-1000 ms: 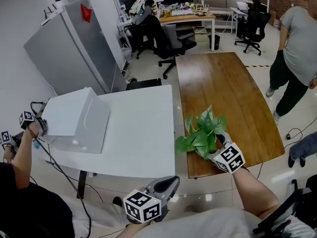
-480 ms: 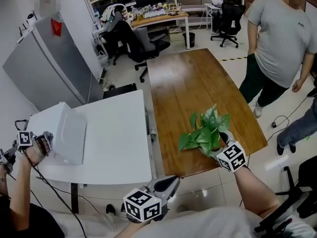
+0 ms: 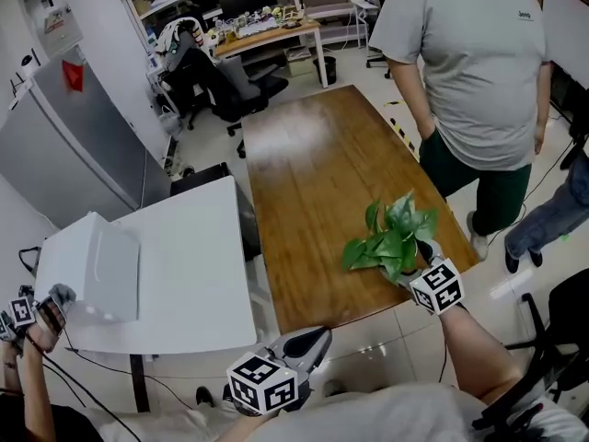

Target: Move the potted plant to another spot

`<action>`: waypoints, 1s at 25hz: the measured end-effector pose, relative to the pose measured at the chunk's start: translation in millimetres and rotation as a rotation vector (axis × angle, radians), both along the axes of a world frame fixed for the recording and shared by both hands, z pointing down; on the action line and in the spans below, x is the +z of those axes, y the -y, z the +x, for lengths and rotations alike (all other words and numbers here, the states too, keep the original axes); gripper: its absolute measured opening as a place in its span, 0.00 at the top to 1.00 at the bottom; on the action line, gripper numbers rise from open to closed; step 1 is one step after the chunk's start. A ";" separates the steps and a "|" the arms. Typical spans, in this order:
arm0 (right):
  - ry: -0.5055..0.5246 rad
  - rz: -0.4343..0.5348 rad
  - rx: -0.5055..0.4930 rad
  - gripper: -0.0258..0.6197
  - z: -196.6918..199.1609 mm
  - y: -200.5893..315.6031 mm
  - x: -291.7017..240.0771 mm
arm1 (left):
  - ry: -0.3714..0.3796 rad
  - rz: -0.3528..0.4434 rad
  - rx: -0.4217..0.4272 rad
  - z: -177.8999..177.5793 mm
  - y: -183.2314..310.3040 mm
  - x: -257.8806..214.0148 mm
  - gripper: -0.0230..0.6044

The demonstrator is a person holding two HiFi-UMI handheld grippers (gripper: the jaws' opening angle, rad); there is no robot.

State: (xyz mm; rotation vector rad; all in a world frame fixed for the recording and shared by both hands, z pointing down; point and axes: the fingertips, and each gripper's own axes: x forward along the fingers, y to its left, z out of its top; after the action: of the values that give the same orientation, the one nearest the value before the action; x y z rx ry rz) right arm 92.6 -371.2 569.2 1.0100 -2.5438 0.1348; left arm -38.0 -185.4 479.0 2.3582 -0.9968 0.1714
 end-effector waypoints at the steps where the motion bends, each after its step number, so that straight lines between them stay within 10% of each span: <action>1: -0.001 -0.004 0.012 0.26 7.3 1.4 4.2 | 0.002 0.000 0.003 3.8 2.3 1.3 0.97; 25: 0.006 -0.061 0.166 0.26 67.6 4.9 58.7 | 0.019 -0.032 0.004 14.8 3.4 10.9 0.97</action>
State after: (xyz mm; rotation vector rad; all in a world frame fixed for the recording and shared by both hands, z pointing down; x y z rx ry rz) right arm 160.2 -376.1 627.8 1.1974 -2.4430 0.2604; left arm -23.3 -188.9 489.9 2.3340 -0.9915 0.2102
